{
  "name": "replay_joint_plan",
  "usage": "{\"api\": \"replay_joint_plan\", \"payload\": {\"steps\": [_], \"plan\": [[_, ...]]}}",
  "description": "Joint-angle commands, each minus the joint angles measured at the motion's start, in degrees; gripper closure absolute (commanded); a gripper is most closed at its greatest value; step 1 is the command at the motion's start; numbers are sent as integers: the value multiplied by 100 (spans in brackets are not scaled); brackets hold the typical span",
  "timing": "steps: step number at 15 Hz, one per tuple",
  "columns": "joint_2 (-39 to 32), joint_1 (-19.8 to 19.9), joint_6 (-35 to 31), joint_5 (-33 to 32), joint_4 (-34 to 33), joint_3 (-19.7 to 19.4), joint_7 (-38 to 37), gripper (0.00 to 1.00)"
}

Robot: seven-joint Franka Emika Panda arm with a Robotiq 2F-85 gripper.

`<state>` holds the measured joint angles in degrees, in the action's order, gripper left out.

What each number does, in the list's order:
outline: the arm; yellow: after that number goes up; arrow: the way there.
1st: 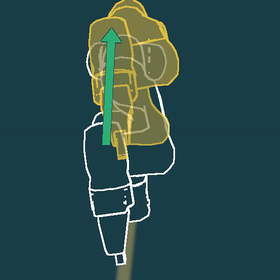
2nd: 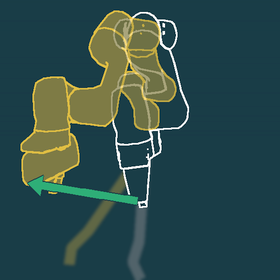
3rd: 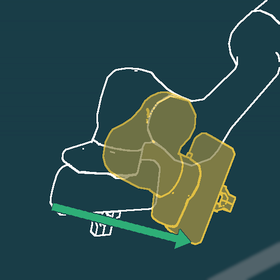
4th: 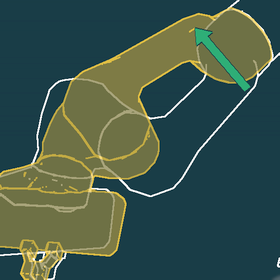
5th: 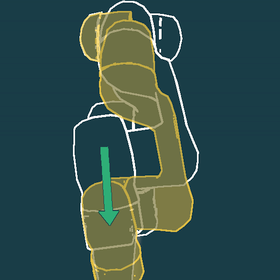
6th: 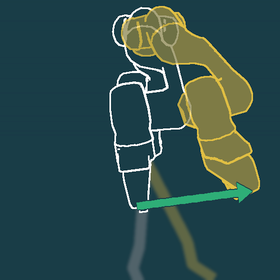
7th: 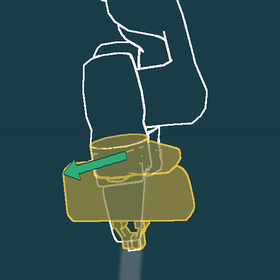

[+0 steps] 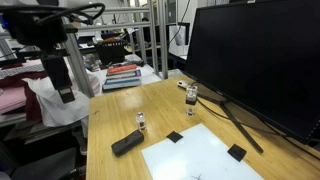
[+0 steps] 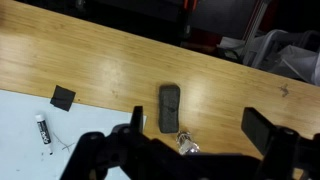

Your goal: Use the duster to wipe the whiteboard

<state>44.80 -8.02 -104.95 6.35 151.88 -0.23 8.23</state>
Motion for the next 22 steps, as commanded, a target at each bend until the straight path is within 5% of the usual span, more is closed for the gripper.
{"api": "replay_joint_plan", "payload": {"steps": [1, 12, 22], "plan": [[-3, 43, 15, 25, -11, 36, 22, 0], [-2373, -145, -918, -95, -306, 279, 335, 0], [-2678, -124, -1294, 32, -337, 324, 260, 0]]}}
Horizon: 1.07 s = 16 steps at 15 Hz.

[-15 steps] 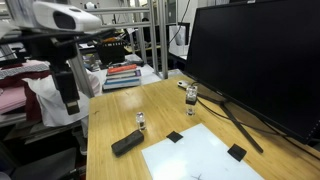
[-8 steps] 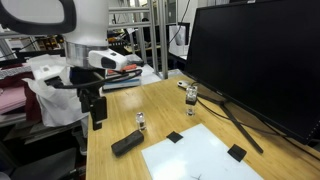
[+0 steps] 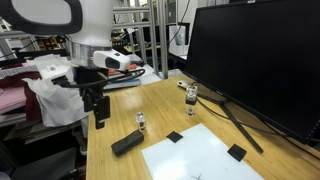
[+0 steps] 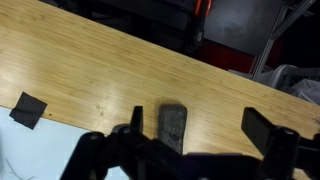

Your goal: Use the duster to wipe the whiteboard

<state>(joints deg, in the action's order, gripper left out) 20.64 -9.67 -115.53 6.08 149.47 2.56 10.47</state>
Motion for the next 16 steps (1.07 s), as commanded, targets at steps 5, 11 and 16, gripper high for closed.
{"api": "replay_joint_plan", "payload": {"steps": [5, 11, 16], "plan": [[-1227, 127, -1217, -28, -229, 48, -20, 0], [-2565, 175, -1685, 256, -823, 128, 484, 0], [-3190, 380, -1657, 1077, -1227, 329, 1106, 0]]}}
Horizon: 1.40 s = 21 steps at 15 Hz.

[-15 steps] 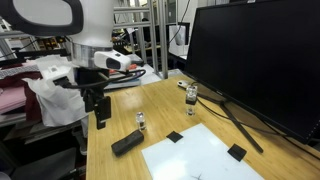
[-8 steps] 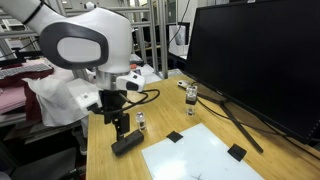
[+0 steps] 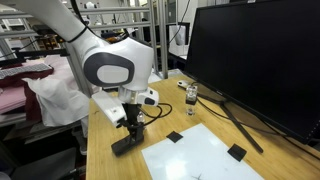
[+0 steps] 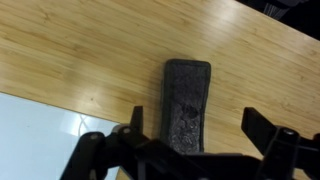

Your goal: Use the duster to wipe the whiteboard

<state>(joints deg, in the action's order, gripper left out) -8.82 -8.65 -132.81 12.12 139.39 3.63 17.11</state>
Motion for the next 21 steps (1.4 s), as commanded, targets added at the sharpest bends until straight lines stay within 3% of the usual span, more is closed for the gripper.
{"api": "replay_joint_plan", "payload": {"steps": [1, 11, 16, 21], "plan": [[-335, 334, 83, 653, -275, 269, 597, 0], [-711, 305, -27, 333, -360, 486, 242, 0], [-785, 165, -35, -513, -412, 400, -619, 0], [-1017, 132, 33, -882, -601, 400, -994, 0]]}}
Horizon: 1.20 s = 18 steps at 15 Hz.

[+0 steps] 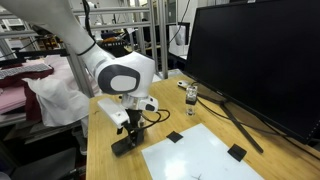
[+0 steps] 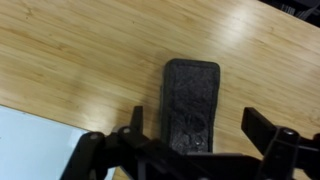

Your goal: Use the duster to wipe the whiteboard

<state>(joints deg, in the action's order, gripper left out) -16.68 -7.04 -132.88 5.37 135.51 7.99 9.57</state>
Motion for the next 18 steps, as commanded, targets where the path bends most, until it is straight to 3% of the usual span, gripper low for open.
{"api": "replay_joint_plan", "payload": {"steps": [1, 7, 8, 9, 14, 16, 18], "plan": [[-303, -29, 49, -242, -268, -36, -291, 0], [-602, -89, 82, -274, -594, -8, -453, 0], [-563, -108, 65, -271, -592, -15, -529, 6], [-522, -119, 62, -259, -591, -17, -588, 26], [-499, -127, 89, -250, -651, -18, -715, 62], [-508, -122, 111, -255, -659, -20, -716, 73], [-485, -110, 121, -261, -650, -30, -704, 73]]}}
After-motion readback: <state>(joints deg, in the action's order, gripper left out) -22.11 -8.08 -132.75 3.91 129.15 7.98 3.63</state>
